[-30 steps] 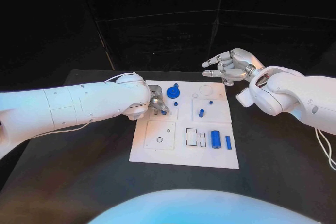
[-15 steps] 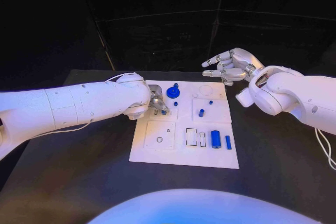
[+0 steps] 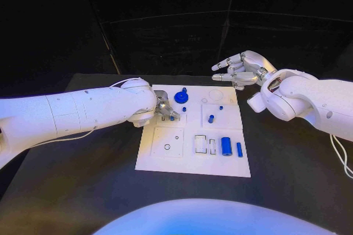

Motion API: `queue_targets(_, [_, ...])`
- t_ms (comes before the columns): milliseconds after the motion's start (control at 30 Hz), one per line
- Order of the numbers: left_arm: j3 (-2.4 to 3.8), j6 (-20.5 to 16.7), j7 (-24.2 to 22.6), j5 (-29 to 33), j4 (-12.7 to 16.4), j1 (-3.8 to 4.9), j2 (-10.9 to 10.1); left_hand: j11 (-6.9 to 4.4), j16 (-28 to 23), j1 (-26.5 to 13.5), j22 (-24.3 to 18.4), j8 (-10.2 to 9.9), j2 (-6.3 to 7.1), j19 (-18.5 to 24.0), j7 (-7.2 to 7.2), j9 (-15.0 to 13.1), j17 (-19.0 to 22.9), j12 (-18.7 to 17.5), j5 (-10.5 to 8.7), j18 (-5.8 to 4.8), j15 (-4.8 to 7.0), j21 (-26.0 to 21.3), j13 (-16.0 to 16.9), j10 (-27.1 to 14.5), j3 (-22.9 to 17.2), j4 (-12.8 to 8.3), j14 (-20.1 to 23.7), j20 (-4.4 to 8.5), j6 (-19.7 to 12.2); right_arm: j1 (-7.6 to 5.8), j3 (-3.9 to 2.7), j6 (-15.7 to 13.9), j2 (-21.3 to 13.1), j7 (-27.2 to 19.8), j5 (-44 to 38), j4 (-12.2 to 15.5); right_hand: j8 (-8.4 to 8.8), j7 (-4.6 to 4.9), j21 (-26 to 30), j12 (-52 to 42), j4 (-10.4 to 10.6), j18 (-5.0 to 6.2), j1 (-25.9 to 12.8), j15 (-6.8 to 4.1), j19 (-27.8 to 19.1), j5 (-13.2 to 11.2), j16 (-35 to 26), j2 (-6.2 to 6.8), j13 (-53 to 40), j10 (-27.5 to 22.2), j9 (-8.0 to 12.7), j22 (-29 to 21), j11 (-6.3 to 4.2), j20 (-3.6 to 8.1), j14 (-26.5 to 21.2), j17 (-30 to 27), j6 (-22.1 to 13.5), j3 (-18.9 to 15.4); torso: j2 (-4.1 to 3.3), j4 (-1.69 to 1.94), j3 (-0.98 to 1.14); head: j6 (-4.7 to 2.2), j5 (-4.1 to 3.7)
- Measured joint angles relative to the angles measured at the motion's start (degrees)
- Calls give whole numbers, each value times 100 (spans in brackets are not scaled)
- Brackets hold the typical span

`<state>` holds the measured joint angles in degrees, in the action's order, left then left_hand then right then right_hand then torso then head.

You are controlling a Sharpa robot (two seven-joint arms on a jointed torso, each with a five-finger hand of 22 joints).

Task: Assemble the parts on the task board

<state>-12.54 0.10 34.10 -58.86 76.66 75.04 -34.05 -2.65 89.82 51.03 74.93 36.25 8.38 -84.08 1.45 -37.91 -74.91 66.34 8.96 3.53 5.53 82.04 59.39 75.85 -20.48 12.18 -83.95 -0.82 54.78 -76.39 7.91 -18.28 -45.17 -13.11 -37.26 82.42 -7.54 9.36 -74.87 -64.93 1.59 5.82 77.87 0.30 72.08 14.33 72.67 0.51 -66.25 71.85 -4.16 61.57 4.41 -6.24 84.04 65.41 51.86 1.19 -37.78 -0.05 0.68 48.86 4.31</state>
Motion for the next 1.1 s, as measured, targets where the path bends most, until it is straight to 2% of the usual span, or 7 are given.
queue_targets(400, [29,-125,32,10,90,58,-139,12,0,129,0,-59,-129,0,-1,-35,0,0,0,0,0,0,21,-12,809,419,0,0,0,1,1,0,-2,-2,0,-65,0,0,0,0,0,-1,0,0,0,0,0,0,1,0,0,-3,0,0,0,-3,0,0,5,3,-1,-21,-3])
queue_targets(600, [230,-164,21,56,200,121,-208,33,0,210,-1,-98,-195,0,4,-44,0,-49,0,1,-1,-10,-83,-101,1003,422,0,0,-6,1,1,0,-2,-3,0,-109,0,0,0,0,0,-1,0,0,0,0,0,0,1,0,0,-3,0,0,0,-3,0,0,4,3,-1,-34,8])
queue_targets(667, [335,-163,17,79,221,149,-241,63,0,372,-1,-186,-212,0,63,-32,0,-157,0,1,-1,-52,-202,-208,1084,391,0,0,-92,1,1,0,-2,-4,0,-121,0,0,0,0,0,-2,0,0,0,0,0,0,1,0,0,-3,0,0,0,-3,0,0,4,3,2,-35,9])
queue_targets(733, [423,-133,15,111,214,216,-270,154,0,534,-1,-366,-249,0,133,60,0,-273,0,0,-12,-55,-335,-299,1178,389,-4,0,-297,1,1,0,0,-5,0,-139,0,0,0,0,0,-2,0,0,0,0,0,0,1,0,0,-3,0,0,0,-3,0,0,4,3,3,-41,10])
queue_targets(833, [491,-34,14,162,90,362,-257,246,0,668,-1,-631,-339,12,266,239,0,-401,0,1,-115,-79,-499,-453,1340,409,-12,-81,-515,1,1,0,13,-6,0,-185,0,0,20,0,15,-2,0,0,0,0,0,0,1,0,0,-14,0,0,0,-18,0,-15,4,3,3,-52,10])
queue_targets(967, [537,219,17,232,-340,573,-97,265,0,752,-1,-765,-378,8,296,378,0,-401,0,1,-156,-79,-496,-472,1481,429,-11,-110,-545,1,0,0,50,-6,0,-257,0,0,20,0,15,-2,0,0,0,0,0,0,1,0,0,-14,0,0,0,-18,0,-15,4,3,10,-77,44])
queue_targets(1100, [550,476,18,277,-787,660,102,300,0,879,-1,-891,-444,11,318,520,0,-377,0,1,-197,-79,-494,-507,1618,418,-12,-154,-523,1,0,0,71,-6,0,-288,0,0,20,0,15,-2,0,0,0,0,0,0,1,0,0,-14,0,0,0,-18,0,-15,0,-7,11,-98,49])
